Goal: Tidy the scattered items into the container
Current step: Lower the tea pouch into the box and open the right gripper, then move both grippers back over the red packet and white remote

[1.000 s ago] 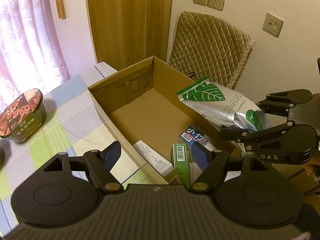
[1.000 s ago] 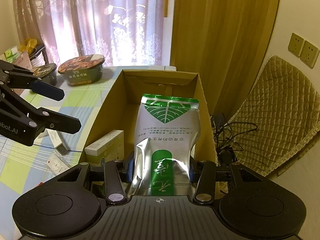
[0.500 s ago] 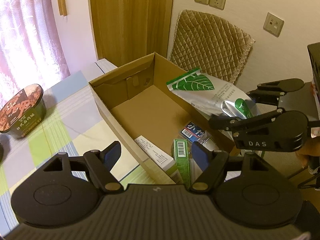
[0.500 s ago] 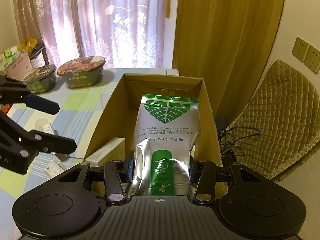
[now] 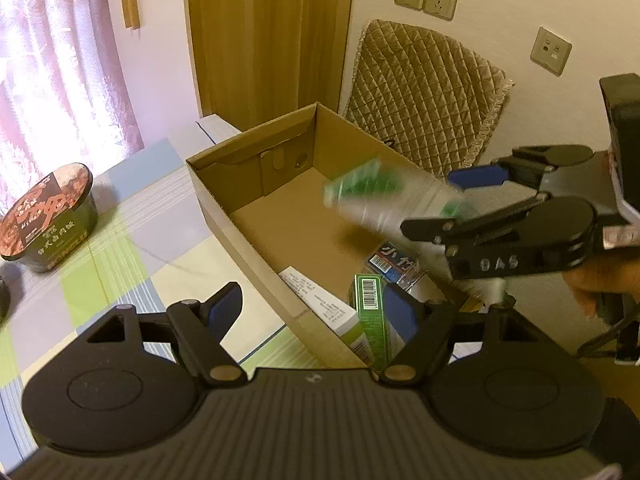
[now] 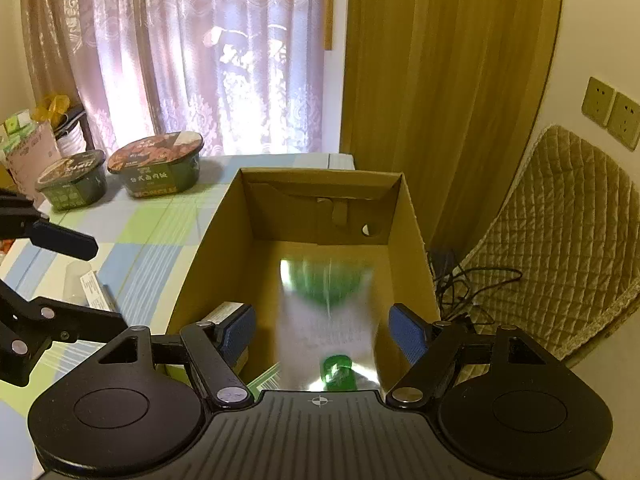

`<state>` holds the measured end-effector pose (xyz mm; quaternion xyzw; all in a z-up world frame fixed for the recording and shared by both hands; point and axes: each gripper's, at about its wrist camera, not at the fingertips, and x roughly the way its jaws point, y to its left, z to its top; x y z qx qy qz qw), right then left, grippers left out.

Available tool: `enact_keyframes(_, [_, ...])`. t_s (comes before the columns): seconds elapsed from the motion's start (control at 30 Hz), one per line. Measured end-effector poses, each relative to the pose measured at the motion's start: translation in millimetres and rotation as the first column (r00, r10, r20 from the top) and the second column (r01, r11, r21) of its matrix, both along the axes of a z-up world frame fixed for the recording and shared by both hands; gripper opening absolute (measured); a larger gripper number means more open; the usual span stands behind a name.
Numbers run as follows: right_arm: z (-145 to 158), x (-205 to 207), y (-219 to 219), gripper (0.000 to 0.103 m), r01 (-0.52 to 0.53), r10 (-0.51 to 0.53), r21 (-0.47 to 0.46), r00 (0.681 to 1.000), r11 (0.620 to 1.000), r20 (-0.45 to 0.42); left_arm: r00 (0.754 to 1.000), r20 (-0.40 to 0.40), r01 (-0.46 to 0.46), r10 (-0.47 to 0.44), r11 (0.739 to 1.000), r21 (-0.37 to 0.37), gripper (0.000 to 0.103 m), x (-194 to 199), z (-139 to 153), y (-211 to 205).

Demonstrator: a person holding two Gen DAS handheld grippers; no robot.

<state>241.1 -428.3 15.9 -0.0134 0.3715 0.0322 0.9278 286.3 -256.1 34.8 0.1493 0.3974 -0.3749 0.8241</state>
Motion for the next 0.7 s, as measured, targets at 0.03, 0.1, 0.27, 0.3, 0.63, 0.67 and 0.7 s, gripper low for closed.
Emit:
enact_keyframes(0.03, [0.5, 0.0, -1.7, 0.079, 0.006, -0.006, 0.002, 1.0, 1.0, 0.0, 1.0, -0.001, -0.001, 0.001, 1.0, 0.001, 0.073, 0.5, -0.5, 0.9])
enact_keyframes(0.1, [0.8, -0.3, -4.9, 0.079, 0.016, -0.016, 0.006, 1.0, 1.0, -0.002, 1.0, -0.003, -0.004, 0.004, 1.0, 0.0, 0.073, 1.5, -1.6, 2.5])
enact_keyframes(0.27, [-1.7, -4.3, -7.7, 0.079, 0.026, -0.025, 0.011, 1.0, 1.0, -0.019, 1.0, -0.006, -0.002, 0.002, 1.0, -0.004, 0.073, 1.0, -2.7, 3.8])
enact_keyframes(0.3, [-2.6, -5.4, -7.2, 0.079, 0.025, -0.025, 0.01, 0.999, 1.0, -0.021, 1.0, -0.007, -0.001, 0.001, 1.0, -0.005, 0.073, 0.8, -2.7, 3.8])
enact_keyframes(0.63, [0.4, -14.7, -1.0, 0.079, 0.02, -0.019, 0.015, 0.999, 1.0, -0.029, 1.0, -0.007, -0.011, 0.011, 1.0, -0.007, 0.073, -3.6, -0.9, 11.4])
enact_keyframes(0.67, [1.2, -16.0, 0.1, 0.079, 0.018, -0.018, 0.014, 0.999, 1.0, -0.03, 1.0, -0.007, -0.012, 0.012, 1.0, -0.007, 0.073, -4.9, -0.6, 13.2])
enact_keyframes(0.7, [2.1, -17.2, 1.3, 0.079, 0.018, -0.017, 0.012, 0.999, 1.0, -0.031, 1.0, -0.007, -0.014, 0.014, 1.0, -0.007, 0.073, -6.6, -0.3, 15.1])
